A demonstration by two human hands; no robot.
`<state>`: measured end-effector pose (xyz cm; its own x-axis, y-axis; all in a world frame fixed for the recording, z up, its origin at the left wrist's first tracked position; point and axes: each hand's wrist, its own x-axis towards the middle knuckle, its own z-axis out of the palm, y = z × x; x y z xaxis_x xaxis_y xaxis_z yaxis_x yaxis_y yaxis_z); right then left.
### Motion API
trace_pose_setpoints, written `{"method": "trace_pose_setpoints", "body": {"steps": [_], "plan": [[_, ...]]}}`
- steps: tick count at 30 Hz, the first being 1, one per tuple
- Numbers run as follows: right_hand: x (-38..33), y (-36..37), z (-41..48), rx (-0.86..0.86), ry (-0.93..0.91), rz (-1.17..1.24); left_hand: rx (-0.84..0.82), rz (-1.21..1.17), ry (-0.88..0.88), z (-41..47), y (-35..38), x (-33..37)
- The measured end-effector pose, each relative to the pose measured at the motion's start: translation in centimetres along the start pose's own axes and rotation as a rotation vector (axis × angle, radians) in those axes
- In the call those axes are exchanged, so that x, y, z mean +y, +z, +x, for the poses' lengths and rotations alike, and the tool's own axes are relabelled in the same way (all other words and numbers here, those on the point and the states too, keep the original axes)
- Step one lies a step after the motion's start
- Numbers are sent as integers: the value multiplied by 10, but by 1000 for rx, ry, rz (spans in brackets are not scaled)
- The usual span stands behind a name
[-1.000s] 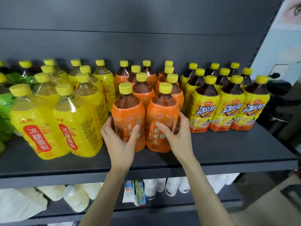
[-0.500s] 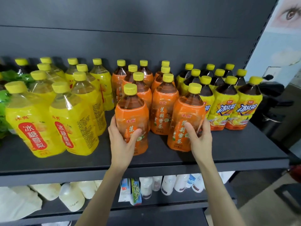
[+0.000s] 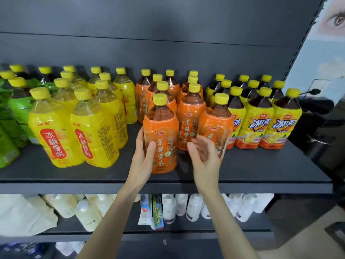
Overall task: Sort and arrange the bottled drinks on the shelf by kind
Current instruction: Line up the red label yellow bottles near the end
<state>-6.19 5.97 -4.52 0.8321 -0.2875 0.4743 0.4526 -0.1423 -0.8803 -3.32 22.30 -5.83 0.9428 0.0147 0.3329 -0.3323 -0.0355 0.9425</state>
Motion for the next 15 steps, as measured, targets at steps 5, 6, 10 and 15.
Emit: {"method": "trace_pose_setpoints", "body": {"steps": [5, 6, 10, 15], "plan": [[2, 33, 5, -331, 184, 85, -19, -53, -5, -2, -8, 3], [3, 37, 6, -352, 193, 76, -12, -66, -9, -3, -8, 4], [9, 44, 12, -384, 193, 44, -17, -108, -25, -1, -16, 4], [13, 59, 16, -389, 223, 120, -88, -100, -42, 10, -31, 0]]}}
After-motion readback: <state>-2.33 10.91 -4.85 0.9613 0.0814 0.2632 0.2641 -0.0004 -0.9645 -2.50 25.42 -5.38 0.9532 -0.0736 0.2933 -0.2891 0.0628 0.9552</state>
